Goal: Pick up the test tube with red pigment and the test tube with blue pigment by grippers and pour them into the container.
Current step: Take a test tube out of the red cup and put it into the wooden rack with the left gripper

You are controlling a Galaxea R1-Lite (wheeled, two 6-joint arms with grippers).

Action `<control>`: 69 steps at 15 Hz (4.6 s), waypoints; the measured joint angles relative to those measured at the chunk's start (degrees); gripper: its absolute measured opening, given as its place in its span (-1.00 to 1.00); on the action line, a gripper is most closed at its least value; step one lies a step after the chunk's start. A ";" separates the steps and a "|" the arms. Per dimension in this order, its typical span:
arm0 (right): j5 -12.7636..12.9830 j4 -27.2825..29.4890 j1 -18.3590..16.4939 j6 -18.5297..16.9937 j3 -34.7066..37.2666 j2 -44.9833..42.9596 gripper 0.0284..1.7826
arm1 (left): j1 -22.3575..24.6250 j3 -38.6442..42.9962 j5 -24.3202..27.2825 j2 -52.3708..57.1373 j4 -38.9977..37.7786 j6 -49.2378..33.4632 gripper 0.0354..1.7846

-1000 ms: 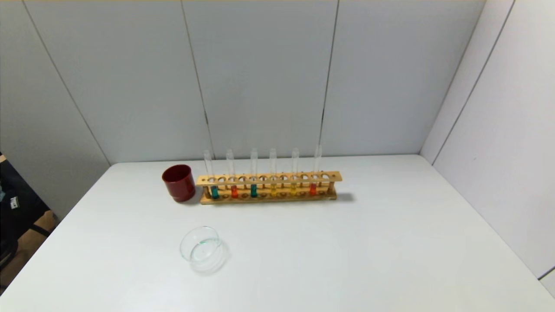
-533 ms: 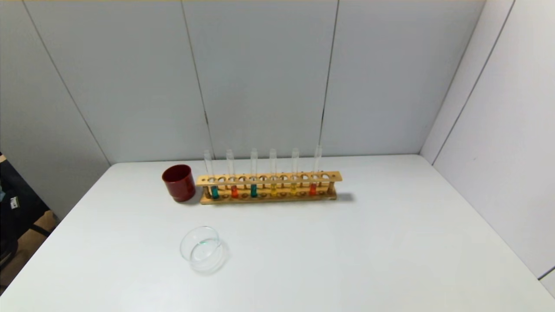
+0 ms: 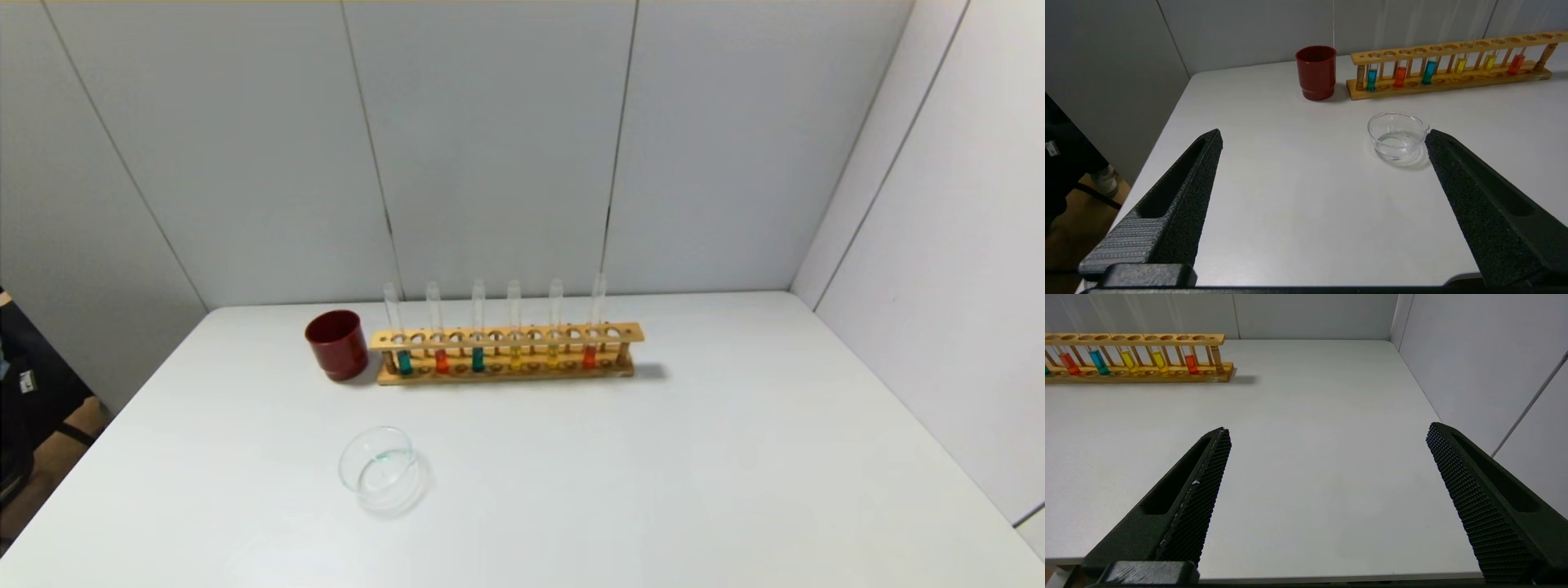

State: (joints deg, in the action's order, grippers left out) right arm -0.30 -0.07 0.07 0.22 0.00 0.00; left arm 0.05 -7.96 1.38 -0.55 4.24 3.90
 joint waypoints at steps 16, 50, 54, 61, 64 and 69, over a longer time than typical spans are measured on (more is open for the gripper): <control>0.00 0.00 0.00 0.02 0.00 0.00 0.96 | -0.27 -29.79 0.22 -45.01 -12.53 2.62 0.96; 0.01 0.00 0.00 0.02 0.00 0.00 0.96 | -13.19 -44.11 0.99 -114.73 -50.80 -8.03 0.96; 0.00 0.00 0.00 0.02 0.00 0.00 0.96 | -13.24 -45.79 0.96 -117.07 -50.80 -8.00 0.96; -0.02 0.00 -0.02 0.00 0.00 0.00 0.96 | -13.43 -46.71 0.99 -119.43 -50.96 -7.84 0.89; 0.00 0.00 0.00 0.02 0.00 0.00 0.96 | -13.60 -47.10 0.99 -120.13 -50.93 -7.81 0.55; -0.02 0.00 0.00 0.00 0.00 0.00 0.96 | -13.82 -48.10 0.99 -121.33 -50.90 -7.80 -0.45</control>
State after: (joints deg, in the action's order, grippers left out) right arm -0.33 -0.07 0.07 0.22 0.00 0.00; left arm -13.78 -56.06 2.36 -121.88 -46.65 -3.90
